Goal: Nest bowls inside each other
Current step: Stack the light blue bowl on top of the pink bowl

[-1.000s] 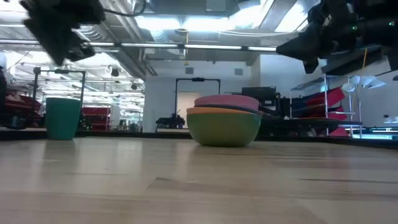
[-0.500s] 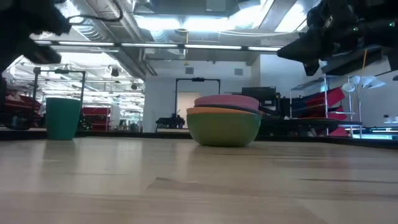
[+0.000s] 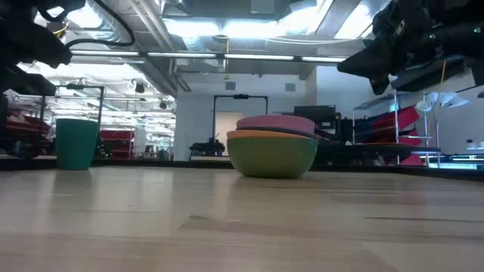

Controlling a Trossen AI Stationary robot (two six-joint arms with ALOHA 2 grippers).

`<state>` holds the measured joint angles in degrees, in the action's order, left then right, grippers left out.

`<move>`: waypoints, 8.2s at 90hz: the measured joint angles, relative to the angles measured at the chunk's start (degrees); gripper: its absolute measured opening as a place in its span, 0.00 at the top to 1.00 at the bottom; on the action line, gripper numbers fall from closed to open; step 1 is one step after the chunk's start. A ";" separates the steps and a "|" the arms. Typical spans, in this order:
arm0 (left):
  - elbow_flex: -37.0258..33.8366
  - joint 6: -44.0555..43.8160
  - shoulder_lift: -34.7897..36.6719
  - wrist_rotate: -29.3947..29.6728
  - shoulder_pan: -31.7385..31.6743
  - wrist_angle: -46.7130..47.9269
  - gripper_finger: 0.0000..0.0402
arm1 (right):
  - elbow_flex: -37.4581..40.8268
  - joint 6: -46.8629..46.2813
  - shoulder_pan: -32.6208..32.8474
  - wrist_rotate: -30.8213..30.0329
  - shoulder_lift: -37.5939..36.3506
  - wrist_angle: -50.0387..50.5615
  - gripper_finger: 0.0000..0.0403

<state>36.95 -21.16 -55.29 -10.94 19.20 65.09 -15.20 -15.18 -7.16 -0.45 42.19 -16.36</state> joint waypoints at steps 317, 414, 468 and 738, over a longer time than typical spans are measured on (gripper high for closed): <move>-5.64 -0.82 -18.26 10.39 -15.18 -43.25 1.00 | 0.00 0.00 0.02 0.02 -0.02 1.54 1.00; 17.73 27.67 -27.43 9.28 -28.05 -5.22 0.81 | 0.00 -2.54 0.02 1.73 0.00 3.39 1.00; 17.66 26.99 -36.66 7.54 -28.03 -9.49 0.77 | 0.00 -2.51 0.02 2.60 -0.02 4.59 1.00; 65.53 45.89 -58.12 -3.04 -43.48 -15.90 1.00 | -0.03 -4.09 0.00 2.99 -0.02 4.41 1.00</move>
<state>102.48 24.73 -113.41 -13.99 -24.27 49.19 -15.23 -19.27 -7.16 2.55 42.18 -11.95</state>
